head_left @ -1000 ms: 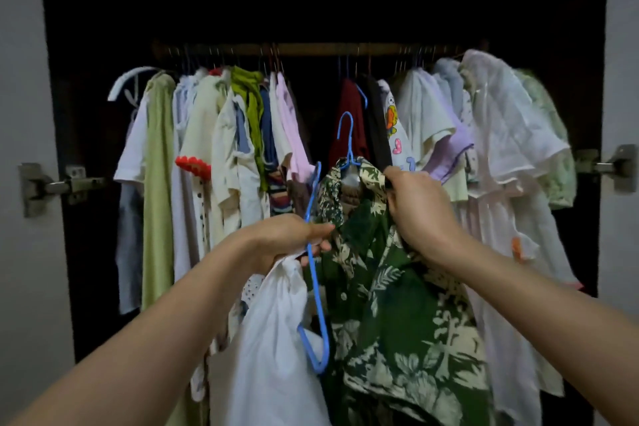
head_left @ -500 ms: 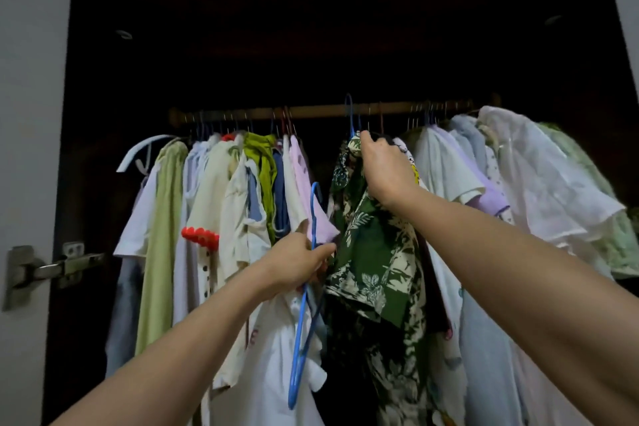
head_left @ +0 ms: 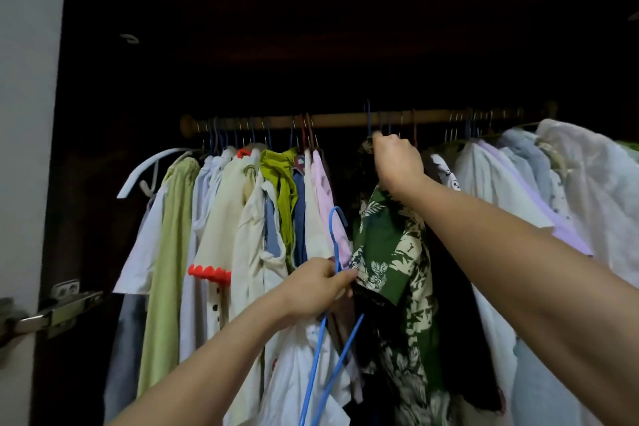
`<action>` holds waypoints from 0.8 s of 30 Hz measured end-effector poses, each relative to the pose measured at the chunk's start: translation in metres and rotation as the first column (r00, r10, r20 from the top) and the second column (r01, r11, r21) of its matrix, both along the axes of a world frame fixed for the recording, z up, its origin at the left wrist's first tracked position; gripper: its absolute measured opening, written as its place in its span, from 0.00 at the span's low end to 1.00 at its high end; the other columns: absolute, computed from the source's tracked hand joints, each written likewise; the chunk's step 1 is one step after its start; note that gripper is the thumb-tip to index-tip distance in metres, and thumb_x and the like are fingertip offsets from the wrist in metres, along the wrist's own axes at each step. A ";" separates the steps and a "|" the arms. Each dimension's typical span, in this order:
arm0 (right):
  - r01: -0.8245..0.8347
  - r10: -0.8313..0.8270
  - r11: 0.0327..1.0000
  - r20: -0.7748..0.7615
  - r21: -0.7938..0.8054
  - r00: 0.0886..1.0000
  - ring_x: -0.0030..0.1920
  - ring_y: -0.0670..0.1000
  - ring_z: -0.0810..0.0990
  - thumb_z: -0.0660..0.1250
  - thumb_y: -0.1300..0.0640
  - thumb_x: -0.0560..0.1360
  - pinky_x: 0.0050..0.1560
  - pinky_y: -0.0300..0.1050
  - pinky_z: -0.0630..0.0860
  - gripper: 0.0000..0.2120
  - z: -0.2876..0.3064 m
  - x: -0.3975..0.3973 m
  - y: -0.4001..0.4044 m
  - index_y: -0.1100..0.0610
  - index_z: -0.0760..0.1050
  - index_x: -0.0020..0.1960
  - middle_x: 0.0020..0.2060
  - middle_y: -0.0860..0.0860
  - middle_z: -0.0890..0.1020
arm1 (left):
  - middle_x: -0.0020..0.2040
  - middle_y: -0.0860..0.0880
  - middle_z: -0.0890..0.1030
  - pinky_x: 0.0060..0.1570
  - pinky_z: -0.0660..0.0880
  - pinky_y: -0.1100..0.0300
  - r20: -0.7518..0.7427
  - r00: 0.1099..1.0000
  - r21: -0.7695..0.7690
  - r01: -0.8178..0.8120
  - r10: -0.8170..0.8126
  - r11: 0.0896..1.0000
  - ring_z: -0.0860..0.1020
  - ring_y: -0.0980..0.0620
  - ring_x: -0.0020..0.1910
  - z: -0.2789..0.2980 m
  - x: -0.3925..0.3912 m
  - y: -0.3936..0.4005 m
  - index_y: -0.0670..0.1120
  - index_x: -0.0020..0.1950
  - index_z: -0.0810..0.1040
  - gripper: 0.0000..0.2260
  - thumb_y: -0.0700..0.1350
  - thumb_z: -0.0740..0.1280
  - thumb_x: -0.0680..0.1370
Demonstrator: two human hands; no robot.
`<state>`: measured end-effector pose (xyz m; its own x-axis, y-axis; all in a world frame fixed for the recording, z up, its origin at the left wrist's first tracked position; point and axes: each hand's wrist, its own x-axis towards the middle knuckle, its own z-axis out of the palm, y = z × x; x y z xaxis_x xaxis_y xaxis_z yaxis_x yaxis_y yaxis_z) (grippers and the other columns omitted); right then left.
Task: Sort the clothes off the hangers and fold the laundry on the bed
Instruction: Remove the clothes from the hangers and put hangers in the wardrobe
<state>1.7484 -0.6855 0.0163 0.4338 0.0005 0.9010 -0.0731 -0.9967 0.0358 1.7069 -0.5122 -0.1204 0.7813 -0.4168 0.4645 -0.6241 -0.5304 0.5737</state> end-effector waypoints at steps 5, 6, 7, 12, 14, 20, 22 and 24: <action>0.061 -0.063 0.993 -0.019 -0.097 0.998 0.56 0.64 0.75 0.62 0.68 0.74 0.43 0.52 0.68 0.20 -0.033 -0.007 0.001 0.64 0.68 0.65 0.56 0.62 0.75 | 0.23 0.49 0.69 0.26 0.64 0.63 -0.071 0.992 -0.120 0.094 -0.103 0.988 0.65 0.55 0.21 -0.022 0.001 0.007 0.41 0.35 0.73 0.19 0.50 0.61 0.82; 0.057 -0.052 0.990 0.044 -0.128 0.998 0.57 0.63 0.72 0.61 0.67 0.74 0.45 0.52 0.68 0.19 -0.046 -0.011 0.000 0.64 0.68 0.65 0.57 0.62 0.74 | 0.24 0.47 0.69 0.27 0.63 0.61 -0.080 0.990 -0.130 0.106 -0.117 0.986 0.65 0.54 0.22 -0.031 0.000 0.008 0.41 0.36 0.73 0.19 0.50 0.61 0.82; 0.051 -0.032 0.985 0.114 -0.166 0.993 0.58 0.63 0.71 0.62 0.67 0.73 0.48 0.53 0.67 0.18 -0.063 -0.015 -0.001 0.63 0.70 0.63 0.57 0.62 0.74 | 0.25 0.46 0.69 0.27 0.63 0.61 -0.088 0.988 -0.130 0.111 -0.123 0.985 0.65 0.53 0.22 -0.041 -0.002 0.008 0.40 0.35 0.73 0.19 0.51 0.61 0.82; -0.435 0.447 0.892 0.106 -0.122 0.888 0.49 0.59 0.72 0.62 0.65 0.73 0.49 0.51 0.67 0.05 -0.187 -0.057 0.013 0.63 0.74 0.48 0.46 0.59 0.75 | 0.24 0.49 0.71 0.25 0.65 0.63 -0.187 0.972 -0.093 0.124 -0.139 0.988 0.67 0.56 0.20 -0.107 -0.016 0.003 0.44 0.35 0.73 0.18 0.50 0.60 0.82; -0.552 0.553 0.831 0.004 0.070 0.833 0.46 0.56 0.73 0.61 0.65 0.75 0.48 0.48 0.67 0.05 -0.234 -0.076 0.022 0.62 0.75 0.47 0.43 0.57 0.76 | 0.22 0.50 0.70 0.24 0.64 0.62 -0.249 0.955 -0.145 0.126 -0.160 0.981 0.66 0.56 0.20 -0.137 -0.025 0.000 0.44 0.34 0.72 0.18 0.49 0.60 0.82; -0.383 0.673 0.686 -0.339 0.618 0.658 0.38 0.49 0.79 0.64 0.59 0.77 0.44 0.45 0.74 0.05 -0.328 -0.123 0.034 0.56 0.79 0.47 0.34 0.49 0.80 | 0.24 0.52 0.74 0.28 0.68 0.66 -0.317 0.936 -0.072 0.137 -0.152 0.988 0.70 0.60 0.22 -0.223 -0.053 0.002 0.44 0.38 0.75 0.15 0.47 0.59 0.83; -0.297 0.711 0.668 -0.468 0.682 0.525 0.38 0.48 0.79 0.62 0.57 0.79 0.43 0.45 0.75 0.08 -0.348 -0.132 0.034 0.57 0.80 0.48 0.33 0.47 0.80 | 0.28 0.51 0.75 0.31 0.68 0.68 -0.359 0.920 -0.017 0.161 -0.157 0.987 0.71 0.62 0.24 -0.242 -0.064 0.005 0.45 0.39 0.75 0.15 0.47 0.58 0.83; -0.206 0.776 0.600 -0.499 0.773 0.386 0.37 0.47 0.78 0.61 0.58 0.80 0.38 0.39 0.74 0.10 -0.363 -0.139 0.034 0.58 0.81 0.49 0.35 0.51 0.81 | 0.31 0.49 0.75 0.36 0.69 0.65 -0.388 0.906 0.029 0.199 -0.173 0.979 0.72 0.59 0.27 -0.255 -0.072 0.009 0.46 0.39 0.75 0.15 0.46 0.58 0.83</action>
